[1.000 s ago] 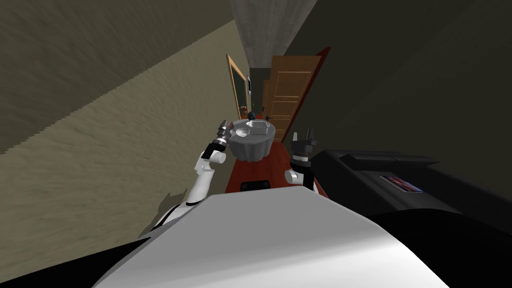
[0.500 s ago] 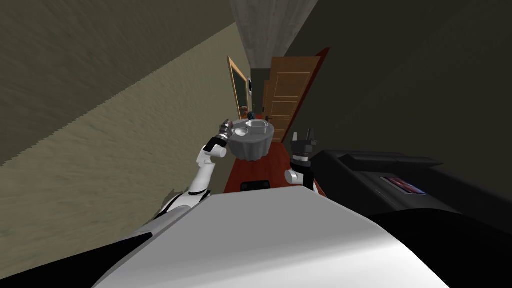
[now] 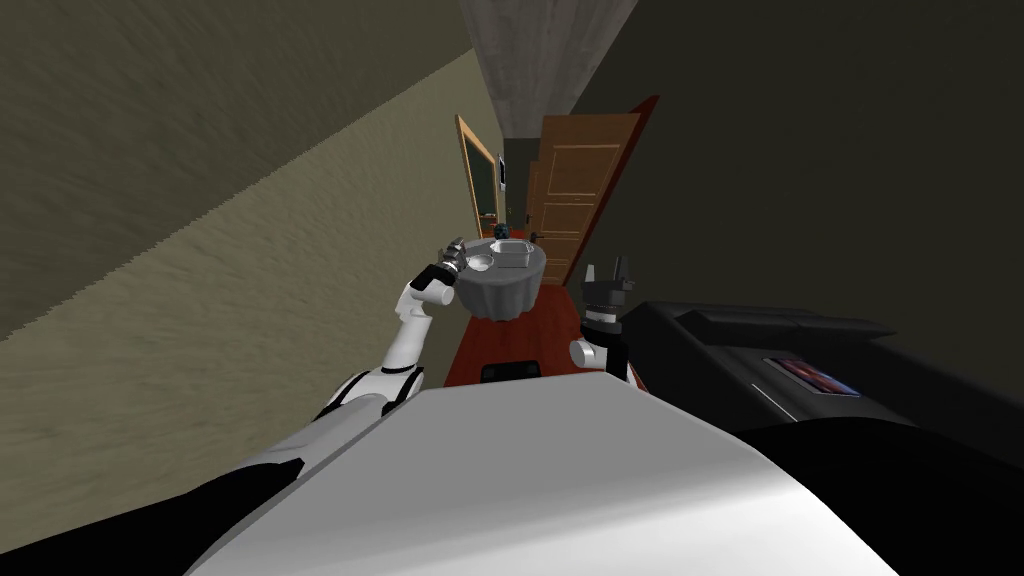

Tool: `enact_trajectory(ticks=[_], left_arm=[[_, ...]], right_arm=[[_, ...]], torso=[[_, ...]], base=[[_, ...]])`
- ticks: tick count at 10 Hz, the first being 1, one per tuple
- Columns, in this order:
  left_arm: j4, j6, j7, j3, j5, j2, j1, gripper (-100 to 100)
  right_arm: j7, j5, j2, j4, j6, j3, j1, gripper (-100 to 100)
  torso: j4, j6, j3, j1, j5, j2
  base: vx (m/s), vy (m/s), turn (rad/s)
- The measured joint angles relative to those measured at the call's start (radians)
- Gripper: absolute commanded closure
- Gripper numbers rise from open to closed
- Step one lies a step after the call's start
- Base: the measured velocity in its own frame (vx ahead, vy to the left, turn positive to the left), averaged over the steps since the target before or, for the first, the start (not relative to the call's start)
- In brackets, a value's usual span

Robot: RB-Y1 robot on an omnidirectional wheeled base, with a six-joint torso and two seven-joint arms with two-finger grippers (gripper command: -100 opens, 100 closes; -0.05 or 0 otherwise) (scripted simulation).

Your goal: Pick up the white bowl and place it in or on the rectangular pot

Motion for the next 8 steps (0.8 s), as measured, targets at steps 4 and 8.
enact_trajectory(ticks=[4,8], left_arm=[[0.084,0.107,-0.004,0.003,0.016,0.024,-0.097,-100],[0.155,0.21,-0.008,0.009,0.023,0.039,-0.182,-100]], right_arm=[[0.0,0.0,0.0,0.0,0.0,0.0,0.0,0],[0.0,0.0,0.0,0.0,0.0,0.0,0.0,0]], torso=[[0.0,0.0,0.0,-0.003,-0.001,0.0],[0.0,0.0,-0.001,-0.003,-0.001,-0.001]], base=[[-0.015,-0.071,0.038],[0.0,-0.078,0.061]])
